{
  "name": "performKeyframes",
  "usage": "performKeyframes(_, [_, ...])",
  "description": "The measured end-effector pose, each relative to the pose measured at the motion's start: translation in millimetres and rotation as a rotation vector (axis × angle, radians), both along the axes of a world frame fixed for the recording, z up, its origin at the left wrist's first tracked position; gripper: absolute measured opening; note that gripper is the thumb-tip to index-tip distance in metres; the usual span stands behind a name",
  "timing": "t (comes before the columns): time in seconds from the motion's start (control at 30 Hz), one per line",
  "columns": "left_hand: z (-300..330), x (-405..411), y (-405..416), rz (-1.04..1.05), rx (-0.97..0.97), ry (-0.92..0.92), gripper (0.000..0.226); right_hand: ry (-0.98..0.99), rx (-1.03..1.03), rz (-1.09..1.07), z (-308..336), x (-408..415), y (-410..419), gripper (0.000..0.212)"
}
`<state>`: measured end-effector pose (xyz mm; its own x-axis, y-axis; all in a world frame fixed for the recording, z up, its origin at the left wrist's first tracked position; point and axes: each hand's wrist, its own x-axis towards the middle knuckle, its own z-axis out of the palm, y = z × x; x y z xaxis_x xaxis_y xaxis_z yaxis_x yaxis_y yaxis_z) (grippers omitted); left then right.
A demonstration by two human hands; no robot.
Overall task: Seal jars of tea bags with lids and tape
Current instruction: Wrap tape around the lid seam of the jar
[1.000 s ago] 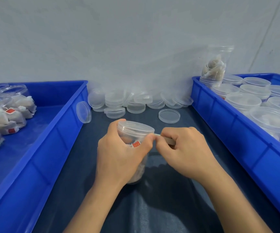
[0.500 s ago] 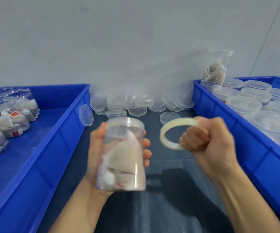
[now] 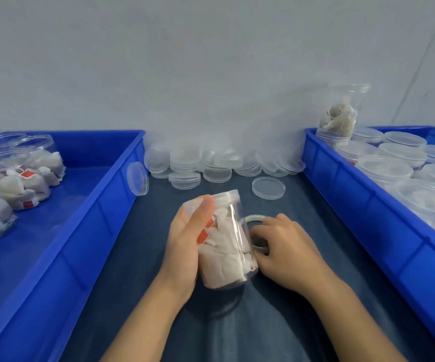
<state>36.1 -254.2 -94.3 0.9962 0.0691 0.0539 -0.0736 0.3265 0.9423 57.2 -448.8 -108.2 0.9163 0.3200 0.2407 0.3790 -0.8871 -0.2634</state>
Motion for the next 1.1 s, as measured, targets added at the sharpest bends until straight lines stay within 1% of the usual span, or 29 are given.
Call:
performKeyframes(0.07, [-2.9,1.7,-0.7,0.029,0.035,-0.014,0.079,0.019,0.048,-0.014,5.3,-1.7,-0.2,0.014])
performKeyframes(0.1, [-5.3,2.9,-0.8,0.045,0.049,-0.028,0.075,-0.004,0.091,-0.030,7.8,-2.4,-0.6,0.007])
performKeyframes(0.13, [-6.9,3.3,-1.8,0.064,0.065,-0.047,0.074,-0.049,0.168,-0.056,10.9,-3.8,-0.5,0.011])
performKeyframes(0.2, [-8.3,3.0,-4.7,0.093,0.112,-0.087,0.078,-0.168,0.456,-0.093,19.1,-7.2,1.8,0.011])
performKeyframes(0.27, [-10.0,2.9,-8.6,0.109,0.164,-0.101,0.082,-0.213,0.795,-0.070,27.0,-13.6,8.9,0.012])
performKeyframes(0.3, [-9.9,2.2,-10.7,0.119,0.179,-0.107,0.083,-0.203,0.908,-0.037,29.8,-17.2,14.1,0.015])
performKeyframes(0.33, [-9.4,1.3,-12.4,0.127,0.183,-0.112,0.084,-0.189,0.967,0.002,31.1,-20.4,19.6,0.017])
performKeyframes(0.4, [-10.0,0.7,-14.3,0.144,0.171,-0.121,0.085,-0.179,0.993,0.049,30.3,-24.7,30.3,0.021])
performKeyframes(0.47, [-9.5,0.4,-14.9,0.169,0.161,-0.128,0.084,-0.199,0.986,0.046,28.0,-26.0,36.2,0.024])
performKeyframes(0.6, [-7.7,0.6,-15.4,0.197,0.168,-0.125,0.083,-0.239,0.992,0.046,28.3,-27.4,35.4,0.017])
performKeyframes(0.73, [-7.6,0.8,-15.0,0.200,0.203,-0.128,0.085,-0.186,1.018,0.052,31.7,-27.8,33.3,0.015])
performKeyframes(0.87, [-6.9,-0.4,-13.6,0.161,0.215,-0.130,0.086,-0.140,1.038,0.085,35.1,-26.1,28.6,0.015])
performKeyframes(1.0, [-5.6,-1.2,-11.4,0.142,0.236,-0.128,0.080,-0.120,1.008,0.121,37.3,-25.8,23.1,0.016])
performKeyframes(1.1, [-4.5,-1.4,-10.8,0.131,0.255,-0.125,0.082,-0.082,0.980,0.146,37.8,-24.9,19.0,0.016])
